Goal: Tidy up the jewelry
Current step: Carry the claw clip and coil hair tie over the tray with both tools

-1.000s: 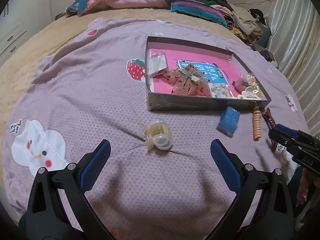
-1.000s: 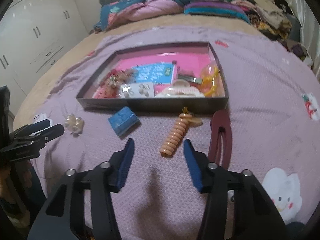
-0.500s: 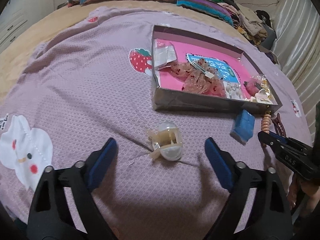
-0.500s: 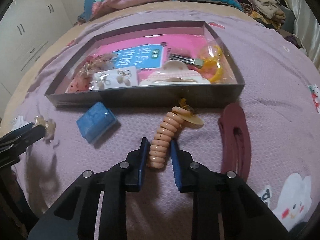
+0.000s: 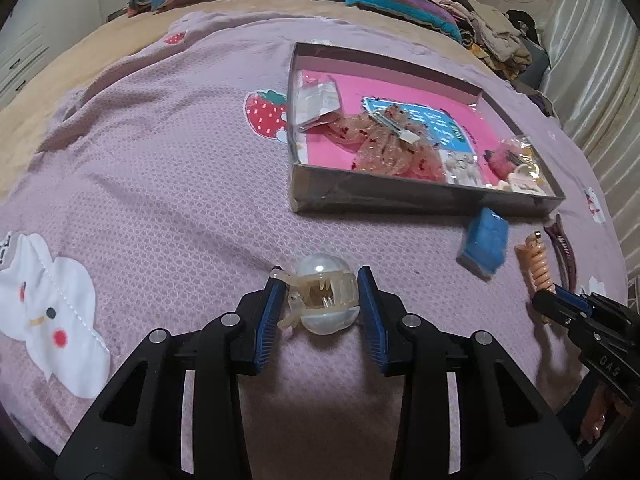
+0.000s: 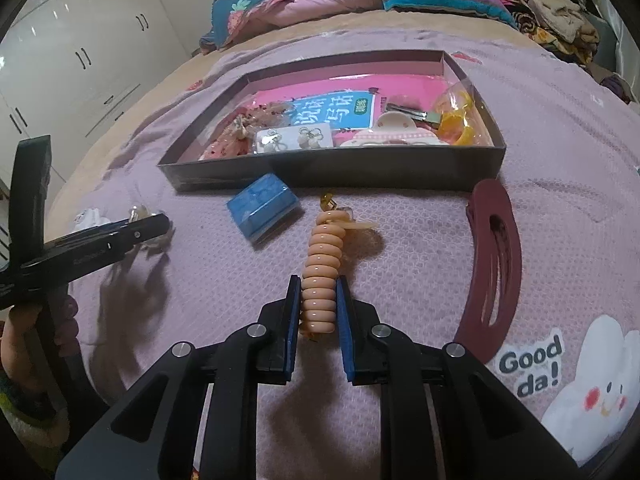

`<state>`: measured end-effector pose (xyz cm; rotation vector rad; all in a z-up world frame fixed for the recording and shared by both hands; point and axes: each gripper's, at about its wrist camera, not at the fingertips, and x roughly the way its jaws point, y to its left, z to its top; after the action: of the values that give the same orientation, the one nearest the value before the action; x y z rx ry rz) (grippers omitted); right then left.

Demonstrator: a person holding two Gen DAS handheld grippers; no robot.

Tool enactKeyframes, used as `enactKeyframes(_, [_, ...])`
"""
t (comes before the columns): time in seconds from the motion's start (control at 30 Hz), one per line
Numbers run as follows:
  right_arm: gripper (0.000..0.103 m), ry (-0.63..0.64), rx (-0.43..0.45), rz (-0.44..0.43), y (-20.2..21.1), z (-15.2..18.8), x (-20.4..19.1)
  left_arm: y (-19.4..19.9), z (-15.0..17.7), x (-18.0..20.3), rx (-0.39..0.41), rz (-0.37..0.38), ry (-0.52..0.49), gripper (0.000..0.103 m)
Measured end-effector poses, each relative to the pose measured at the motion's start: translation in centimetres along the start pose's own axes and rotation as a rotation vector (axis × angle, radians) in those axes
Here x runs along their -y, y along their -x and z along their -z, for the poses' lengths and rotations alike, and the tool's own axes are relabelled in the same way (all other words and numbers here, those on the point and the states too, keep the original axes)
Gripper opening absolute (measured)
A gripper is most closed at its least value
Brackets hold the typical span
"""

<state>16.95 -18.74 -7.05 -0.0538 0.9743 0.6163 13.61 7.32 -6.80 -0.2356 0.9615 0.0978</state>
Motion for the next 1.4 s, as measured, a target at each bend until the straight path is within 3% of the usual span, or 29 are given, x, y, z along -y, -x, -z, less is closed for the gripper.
enactKeyframes(0.23, [0.017, 0.014, 0.049, -0.009, 2.6, 0.2, -0.1, 2.7, 0.5, 2.2, 0.031, 0.042, -0.042, 0.029])
enactKeyframes(0.57, [0.017, 0.029, 0.151, 0.016, 6.7, -1.0, 0.7, 6.0, -1.9, 5.6, 0.108, 0.083, -0.095, 0.029])
enactKeyframes(1.03, [0.017, -0.002, 0.263, 0.066, 11.5, -3.0, 3.4, 8.0, -4.9, 9.1, 0.171, 0.123, -0.146, 0.029])
enactKeyframes(1.4, [0.017, 0.026, 0.349, 0.134, 14.5, -5.2, 5.0, 7.0, -7.1, 11.0, 0.187, 0.145, -0.173, 0.029])
